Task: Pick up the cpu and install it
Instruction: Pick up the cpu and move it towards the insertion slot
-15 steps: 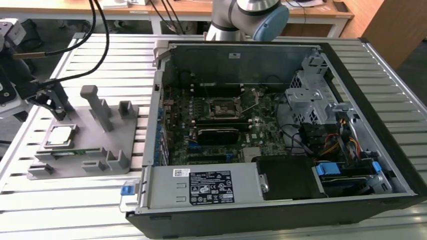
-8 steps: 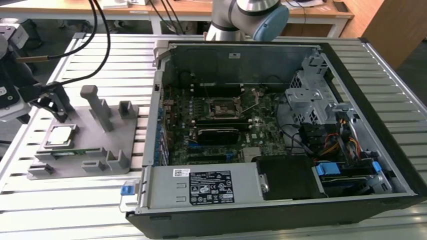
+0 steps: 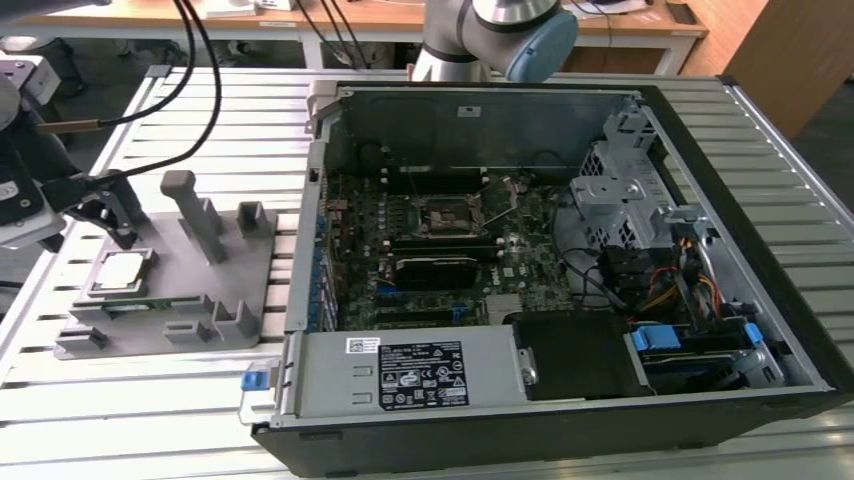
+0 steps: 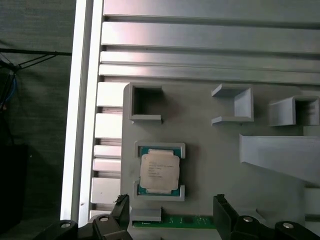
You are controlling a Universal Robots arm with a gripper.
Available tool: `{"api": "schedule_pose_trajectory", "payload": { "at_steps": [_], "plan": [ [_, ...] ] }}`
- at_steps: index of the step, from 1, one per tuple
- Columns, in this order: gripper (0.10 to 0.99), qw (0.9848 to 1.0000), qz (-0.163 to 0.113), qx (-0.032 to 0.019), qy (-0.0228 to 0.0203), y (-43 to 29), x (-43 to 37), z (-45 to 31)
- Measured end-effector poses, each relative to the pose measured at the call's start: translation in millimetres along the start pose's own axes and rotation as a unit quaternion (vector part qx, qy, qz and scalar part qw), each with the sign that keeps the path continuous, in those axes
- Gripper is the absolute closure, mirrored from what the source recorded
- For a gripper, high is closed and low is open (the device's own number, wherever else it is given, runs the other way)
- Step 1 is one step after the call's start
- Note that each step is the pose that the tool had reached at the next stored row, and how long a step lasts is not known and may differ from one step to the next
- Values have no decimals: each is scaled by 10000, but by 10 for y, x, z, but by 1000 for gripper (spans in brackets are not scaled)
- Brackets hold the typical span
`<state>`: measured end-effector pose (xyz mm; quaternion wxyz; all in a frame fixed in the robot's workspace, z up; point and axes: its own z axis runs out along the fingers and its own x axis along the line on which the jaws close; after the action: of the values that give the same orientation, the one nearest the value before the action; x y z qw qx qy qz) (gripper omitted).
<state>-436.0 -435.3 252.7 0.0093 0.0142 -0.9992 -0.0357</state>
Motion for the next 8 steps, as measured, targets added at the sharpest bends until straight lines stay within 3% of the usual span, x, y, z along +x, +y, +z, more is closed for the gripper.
{"api": "schedule_pose_trajectory", "payload": {
  "at_steps": [8],
  "plan": [
    [325, 10000, 0, 0, 0, -5, 9, 79]
  ]
}}
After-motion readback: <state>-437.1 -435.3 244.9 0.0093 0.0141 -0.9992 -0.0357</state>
